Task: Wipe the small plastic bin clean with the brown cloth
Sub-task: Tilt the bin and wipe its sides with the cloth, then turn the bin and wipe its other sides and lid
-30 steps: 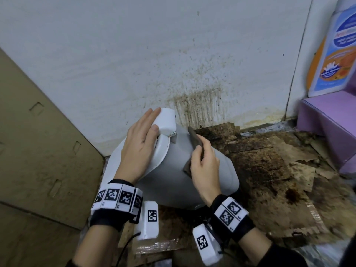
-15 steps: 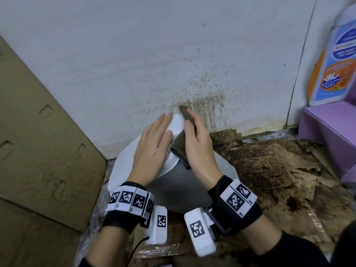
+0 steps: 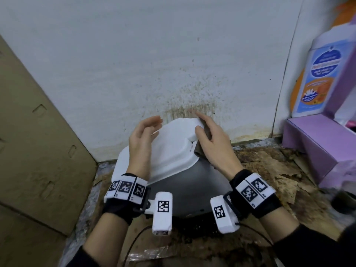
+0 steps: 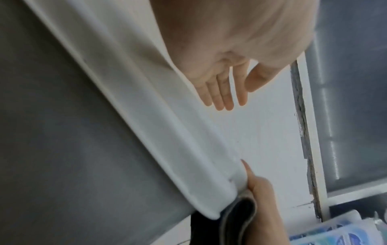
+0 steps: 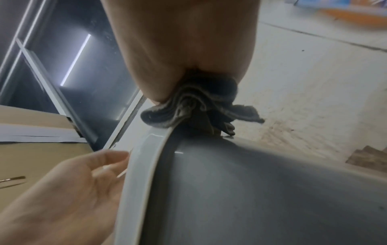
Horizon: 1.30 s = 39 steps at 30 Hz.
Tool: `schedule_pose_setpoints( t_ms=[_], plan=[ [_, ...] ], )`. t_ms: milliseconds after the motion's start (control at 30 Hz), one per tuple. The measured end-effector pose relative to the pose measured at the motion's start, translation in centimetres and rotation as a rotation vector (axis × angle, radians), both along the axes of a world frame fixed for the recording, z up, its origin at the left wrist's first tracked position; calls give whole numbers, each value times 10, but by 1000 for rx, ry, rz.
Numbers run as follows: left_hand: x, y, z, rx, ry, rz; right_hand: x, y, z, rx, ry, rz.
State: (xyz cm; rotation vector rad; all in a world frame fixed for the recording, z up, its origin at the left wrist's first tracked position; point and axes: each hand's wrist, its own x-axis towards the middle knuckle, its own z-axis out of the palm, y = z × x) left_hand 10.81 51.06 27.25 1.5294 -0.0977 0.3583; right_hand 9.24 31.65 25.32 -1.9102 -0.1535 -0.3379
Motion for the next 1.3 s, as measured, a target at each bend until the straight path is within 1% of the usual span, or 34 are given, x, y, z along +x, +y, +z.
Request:
schedule_pose_setpoints(
  t_ms=[33,133,167,233,300,333,367,433,533,633,767,933,1033,1167,1300],
  plan=[
    [1,5,-3,116,11,38,-2,-6,0,14,13,-15],
    [2,20,-14,546,46,102,-8,-26,0,85,56,-69],
    [1,24,-19,652,56,126,-9,-32,-1,92,68,-81],
    [-3,28,-28,819,123,163,-12,-44,-5,115,89,-102],
    [-9,27,-36,961,272,194,-13,-54,-12,149,107,-111],
    [-13,26,-39,1000,346,201,-14,-59,-16,157,115,-116],
    [-15,26,-41,1001,406,196,-16,-64,-19,153,123,-121],
    [-14,27,-49,932,485,157,-17,-75,-26,139,138,-132],
    [-8,30,-62,797,546,62,-16,-93,-36,133,191,-147],
    [-8,23,-66,719,528,-24,-17,-109,-44,137,236,-183],
    [-11,17,-64,650,464,-47,-19,-114,-47,137,249,-182],
    [-13,19,-60,623,428,-42,-28,-110,-43,104,232,-204],
    [-6,24,-55,623,425,-75,-45,-95,-43,92,221,-279],
    [15,29,-40,681,405,-125,-68,-66,-50,185,205,-405],
    [27,33,-39,765,371,-129,-93,-34,-58,278,225,-427]
  ],
)
